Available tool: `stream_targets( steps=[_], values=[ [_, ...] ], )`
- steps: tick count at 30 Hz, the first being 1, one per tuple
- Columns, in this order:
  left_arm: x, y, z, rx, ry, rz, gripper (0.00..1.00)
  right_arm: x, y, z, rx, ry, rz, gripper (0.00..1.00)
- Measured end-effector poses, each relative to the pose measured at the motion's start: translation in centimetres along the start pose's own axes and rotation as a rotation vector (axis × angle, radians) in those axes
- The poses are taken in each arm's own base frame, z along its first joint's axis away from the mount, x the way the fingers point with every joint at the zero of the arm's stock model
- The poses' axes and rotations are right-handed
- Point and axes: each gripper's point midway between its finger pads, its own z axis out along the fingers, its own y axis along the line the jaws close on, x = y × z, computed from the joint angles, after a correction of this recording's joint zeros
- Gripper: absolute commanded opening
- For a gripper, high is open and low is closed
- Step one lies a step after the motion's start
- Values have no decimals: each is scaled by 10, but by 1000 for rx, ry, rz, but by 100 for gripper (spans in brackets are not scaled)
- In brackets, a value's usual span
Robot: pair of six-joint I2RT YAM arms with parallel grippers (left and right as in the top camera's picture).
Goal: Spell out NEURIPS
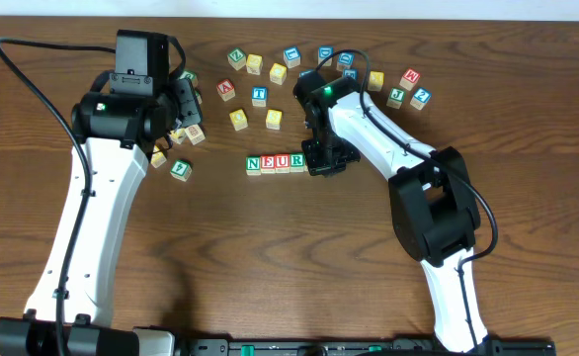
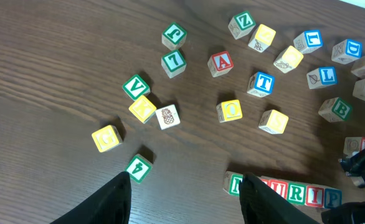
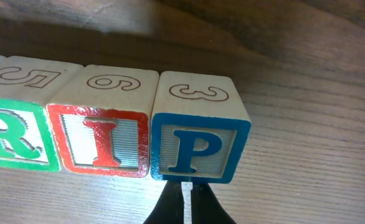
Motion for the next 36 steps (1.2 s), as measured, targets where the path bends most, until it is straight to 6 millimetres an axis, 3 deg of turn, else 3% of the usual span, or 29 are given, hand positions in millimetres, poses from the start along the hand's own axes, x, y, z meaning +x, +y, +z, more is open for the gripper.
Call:
stream_targets(
  steps=[5,9,12,17,21,26,32,36],
  values=[
    [0,0,0,0,0,0,55,5,3,-3,-20,18,-10,2],
    [0,0,0,0,0,0,55,1,6,-24,-50,-36,-20,8],
    [0,0,0,0,0,0,55,-20,10,-59,-97,-170,-24,13],
    [0,0,0,0,0,0,55,-72,11,-141,-193,-510,-2,28],
    [-1,4,0,-24,-8,4,55,-101,18,-171,-255,-665,17,42],
    [-8,21,-1,-121,-44,7,55,-125,45,-160,-315,-717,29,50],
    [-17,59,-5,-247,-76,-38,55,-138,85,-100,-304,-672,56,51],
    [-17,80,-6,-296,-67,-72,55,-140,86,-91,-247,-690,88,51]
  ],
)
